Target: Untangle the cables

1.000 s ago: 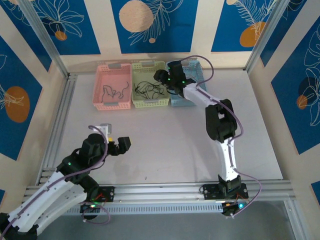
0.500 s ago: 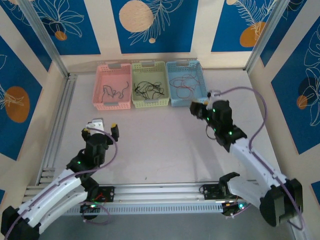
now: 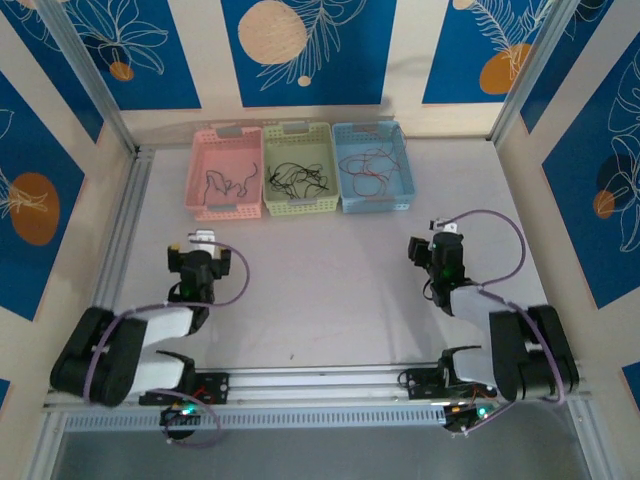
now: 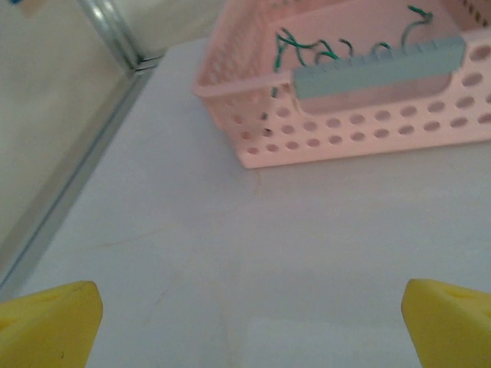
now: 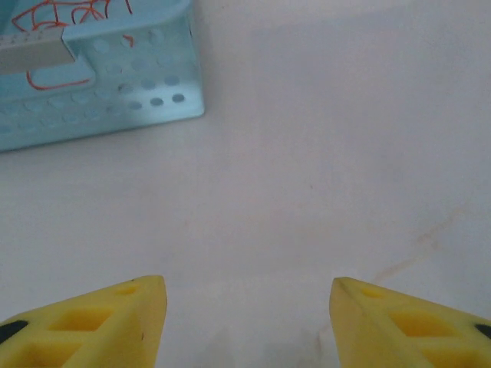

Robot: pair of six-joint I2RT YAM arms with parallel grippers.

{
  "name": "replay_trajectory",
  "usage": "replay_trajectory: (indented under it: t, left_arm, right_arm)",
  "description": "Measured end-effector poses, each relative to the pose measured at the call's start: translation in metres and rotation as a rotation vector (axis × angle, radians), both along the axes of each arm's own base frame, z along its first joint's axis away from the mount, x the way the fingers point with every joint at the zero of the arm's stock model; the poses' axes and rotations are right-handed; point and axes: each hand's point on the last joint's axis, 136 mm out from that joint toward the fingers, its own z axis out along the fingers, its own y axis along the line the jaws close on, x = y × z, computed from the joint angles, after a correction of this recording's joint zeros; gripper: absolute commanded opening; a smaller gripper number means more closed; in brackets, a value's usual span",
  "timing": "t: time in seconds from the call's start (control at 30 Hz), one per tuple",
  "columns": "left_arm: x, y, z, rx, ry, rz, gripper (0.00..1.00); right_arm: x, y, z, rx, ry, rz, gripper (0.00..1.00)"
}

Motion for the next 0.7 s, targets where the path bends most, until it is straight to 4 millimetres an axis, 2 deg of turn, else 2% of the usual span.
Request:
replay_trajectory:
  t: [0.1, 0.2, 0.27, 0.33, 0.4, 0.43, 0.47, 0.7]
  left_arm:
    - [0.017, -0.004, -0.011, -0.014, -0.002, -0.046, 1.00]
    - [0.029, 0.004, -0.020, -0.043, -0.002, -0.044, 1.00]
    - [0.035, 0.005, -0.020, -0.056, 0.002, -0.055, 1.00]
    - [0.045, 0.003, -0.011, -0.081, -0.018, -0.075, 1.00]
    - [0.054, 0.003, -0.002, -0.105, -0.044, -0.082, 1.00]
    - [0.057, 0.004, 0.001, -0.113, -0.053, -0.082, 1.00]
    - [0.057, 0.004, 0.002, -0.117, -0.055, -0.085, 1.00]
    - [0.057, 0.001, 0.000, -0.129, -0.046, -0.105, 1.00]
  right_arm:
    - [0.016, -0.007, 0.002, -0.001, -0.063, -0.003, 0.55]
    - [0.027, -0.008, -0.006, -0.007, -0.088, 0.014, 0.55]
    - [0.031, -0.006, -0.015, 0.000, -0.058, 0.028, 0.55]
    - [0.035, -0.006, -0.011, 0.015, -0.075, 0.042, 0.57]
    - [0.041, -0.009, -0.004, 0.018, -0.095, 0.038, 0.64]
    - [0.042, -0.009, -0.002, 0.018, -0.102, 0.038, 0.96]
    - [0.043, -0.009, 0.000, 0.018, -0.106, 0.039, 0.99]
    - [0.043, -0.002, 0.001, 0.019, -0.110, 0.066, 0.99]
